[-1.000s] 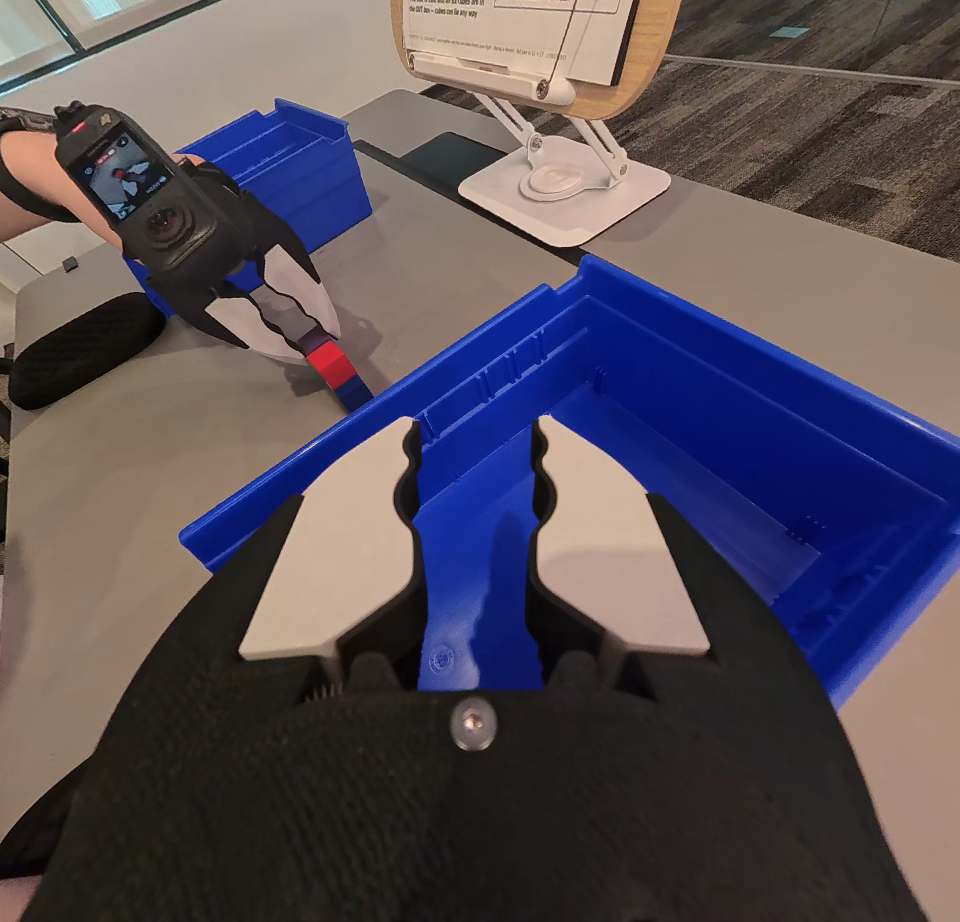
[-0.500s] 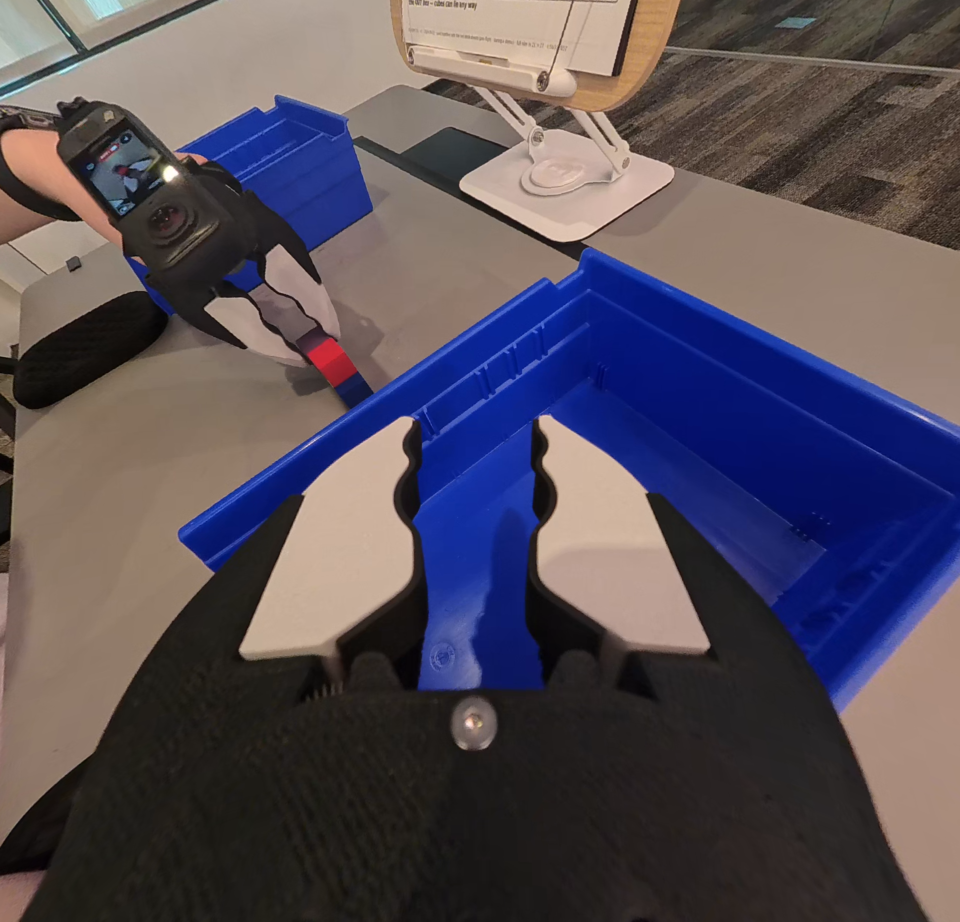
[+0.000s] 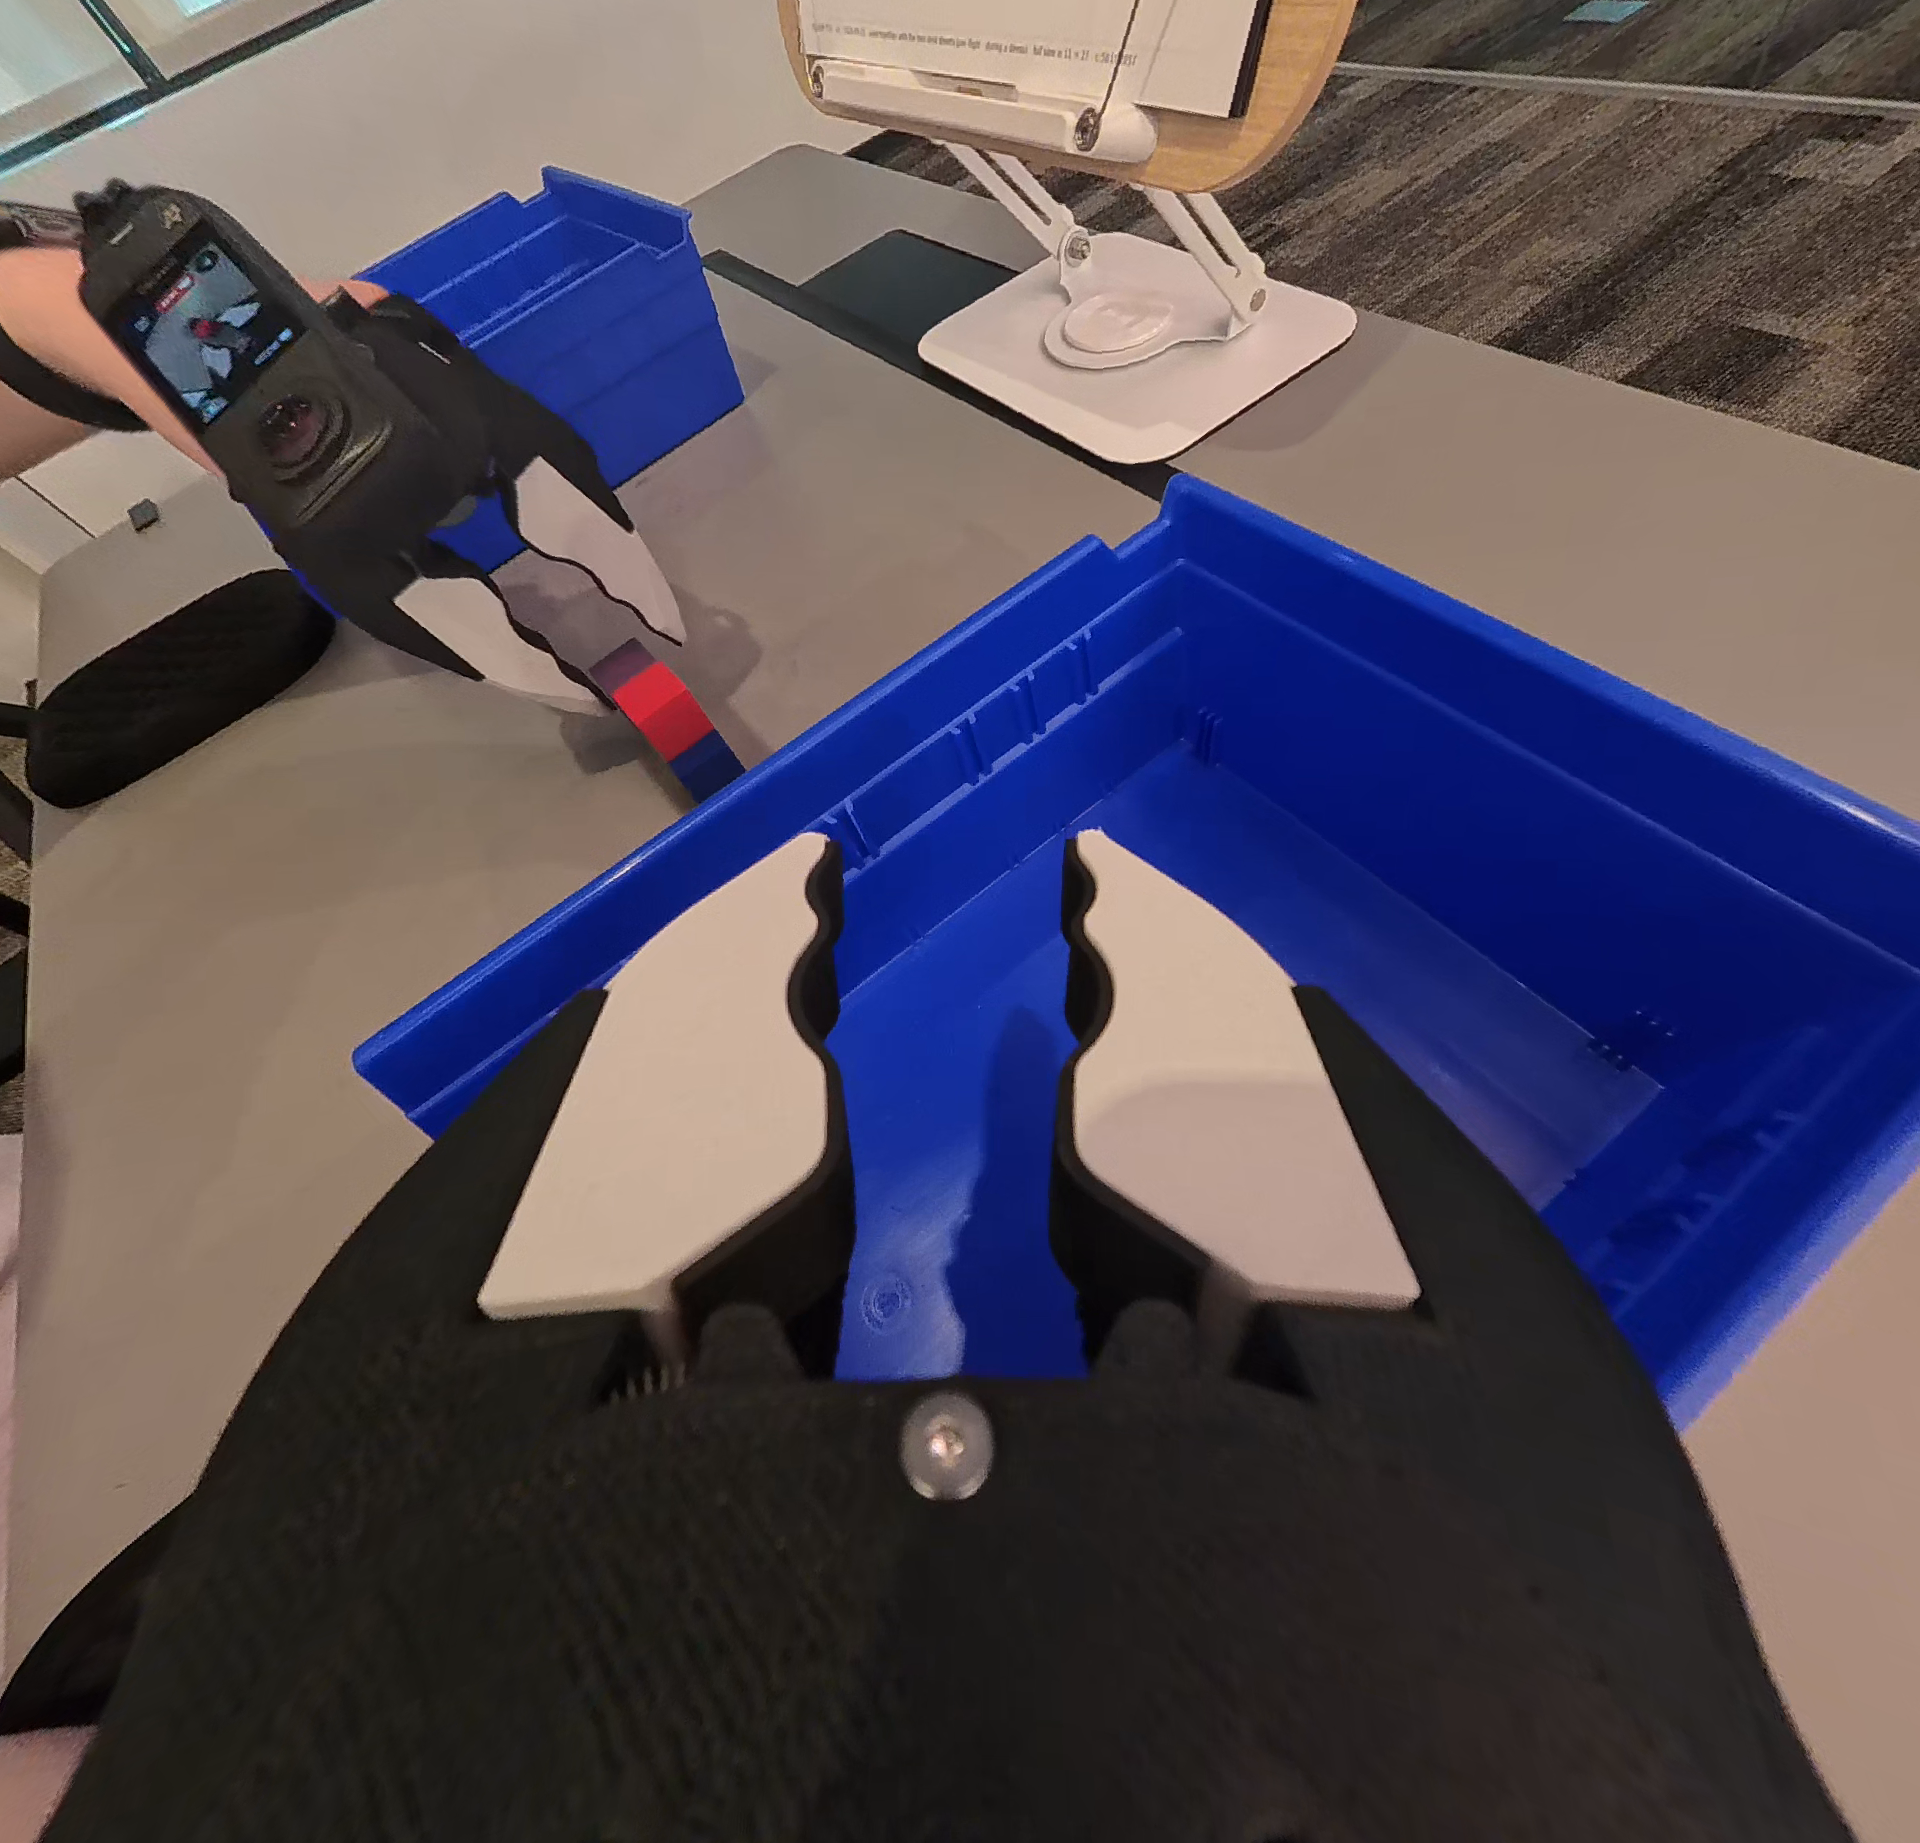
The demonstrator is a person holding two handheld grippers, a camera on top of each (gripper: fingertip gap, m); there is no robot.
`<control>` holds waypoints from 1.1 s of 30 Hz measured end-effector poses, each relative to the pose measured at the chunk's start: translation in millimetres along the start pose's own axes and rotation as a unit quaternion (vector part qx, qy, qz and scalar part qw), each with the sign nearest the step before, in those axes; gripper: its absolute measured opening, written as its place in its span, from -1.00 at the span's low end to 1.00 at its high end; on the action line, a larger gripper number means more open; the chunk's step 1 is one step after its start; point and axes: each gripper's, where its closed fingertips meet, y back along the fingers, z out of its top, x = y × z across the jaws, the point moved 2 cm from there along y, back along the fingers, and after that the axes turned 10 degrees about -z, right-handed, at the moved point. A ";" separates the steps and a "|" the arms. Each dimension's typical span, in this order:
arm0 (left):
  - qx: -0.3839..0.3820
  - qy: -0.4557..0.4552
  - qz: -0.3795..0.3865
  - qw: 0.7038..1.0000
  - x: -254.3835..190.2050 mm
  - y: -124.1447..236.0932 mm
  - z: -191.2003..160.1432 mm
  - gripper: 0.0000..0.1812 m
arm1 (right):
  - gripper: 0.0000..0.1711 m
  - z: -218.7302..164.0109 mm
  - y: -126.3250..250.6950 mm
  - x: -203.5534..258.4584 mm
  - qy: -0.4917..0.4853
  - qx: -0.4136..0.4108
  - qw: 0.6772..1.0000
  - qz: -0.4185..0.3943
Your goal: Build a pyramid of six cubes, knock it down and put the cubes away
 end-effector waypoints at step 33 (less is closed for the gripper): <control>-0.255 0.374 0.164 0.876 100.2 133.5 -264.0 -0.49 | -0.52 -3.4 -6.9 5.3 0.003 0.013 1.000 0.012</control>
